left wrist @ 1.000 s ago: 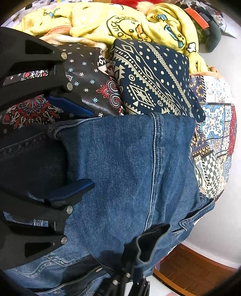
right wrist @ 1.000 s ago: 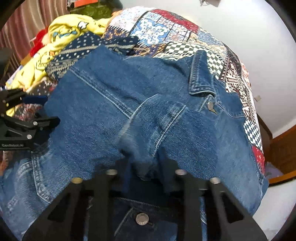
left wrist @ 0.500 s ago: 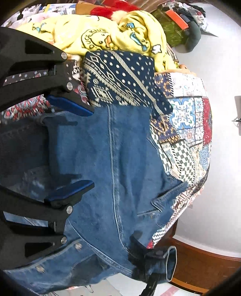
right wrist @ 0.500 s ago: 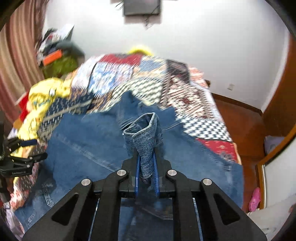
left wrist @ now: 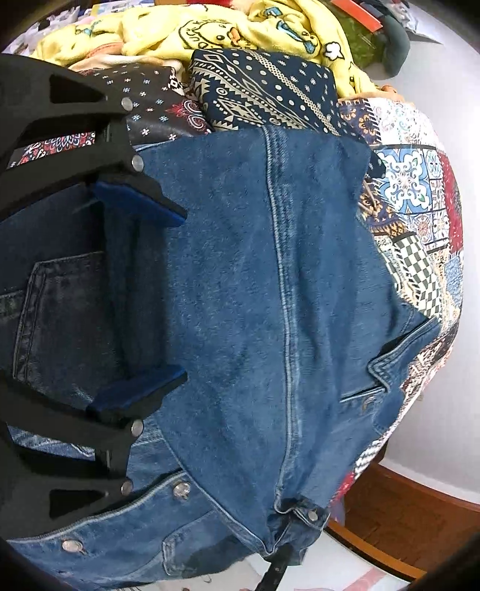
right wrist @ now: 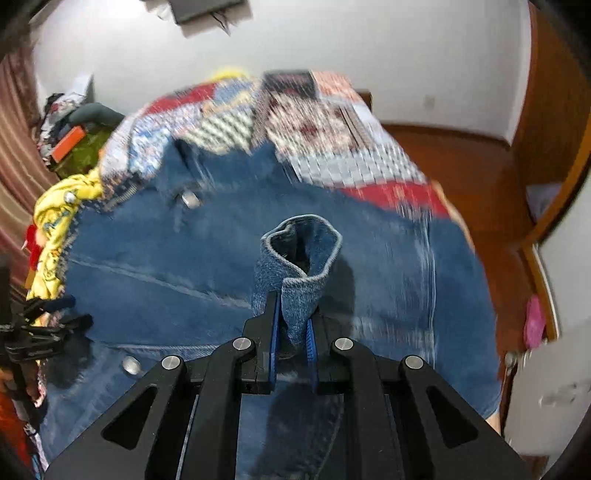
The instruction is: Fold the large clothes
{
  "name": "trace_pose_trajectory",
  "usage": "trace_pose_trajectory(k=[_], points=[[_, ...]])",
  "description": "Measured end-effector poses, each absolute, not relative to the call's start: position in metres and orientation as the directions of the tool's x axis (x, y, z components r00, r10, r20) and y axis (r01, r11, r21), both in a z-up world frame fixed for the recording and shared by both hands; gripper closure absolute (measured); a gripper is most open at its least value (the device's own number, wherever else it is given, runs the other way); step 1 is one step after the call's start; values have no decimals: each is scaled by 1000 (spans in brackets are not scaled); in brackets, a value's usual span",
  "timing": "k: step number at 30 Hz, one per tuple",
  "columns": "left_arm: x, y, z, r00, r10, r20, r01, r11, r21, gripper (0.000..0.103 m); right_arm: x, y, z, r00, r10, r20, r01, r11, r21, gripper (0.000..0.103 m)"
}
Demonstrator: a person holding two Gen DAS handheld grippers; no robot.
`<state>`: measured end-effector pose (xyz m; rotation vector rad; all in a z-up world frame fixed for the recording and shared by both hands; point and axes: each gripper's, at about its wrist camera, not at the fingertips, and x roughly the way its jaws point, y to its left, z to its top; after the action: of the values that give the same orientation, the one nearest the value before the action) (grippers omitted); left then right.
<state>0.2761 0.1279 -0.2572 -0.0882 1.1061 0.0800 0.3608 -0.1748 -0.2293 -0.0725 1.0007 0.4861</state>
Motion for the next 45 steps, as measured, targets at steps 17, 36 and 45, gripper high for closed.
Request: trace_pose_trajectory(k=[17, 36, 45], points=[[256, 118, -239, 472, 53, -880, -96, 995, 8, 19, 343, -270, -231, 457, 267, -849, -225, 958, 179, 31], [287, 81, -188, 590, -52, -806, -43, 995, -95, 19, 359, -371, -302, 342, 440, -831, 172, 840, 515, 19], [284, 84, -206, 554, -38, -831, -66, 994, -90, 19, 382, -372, -318, 388, 402, -829, 244, 823, 513, 29]])
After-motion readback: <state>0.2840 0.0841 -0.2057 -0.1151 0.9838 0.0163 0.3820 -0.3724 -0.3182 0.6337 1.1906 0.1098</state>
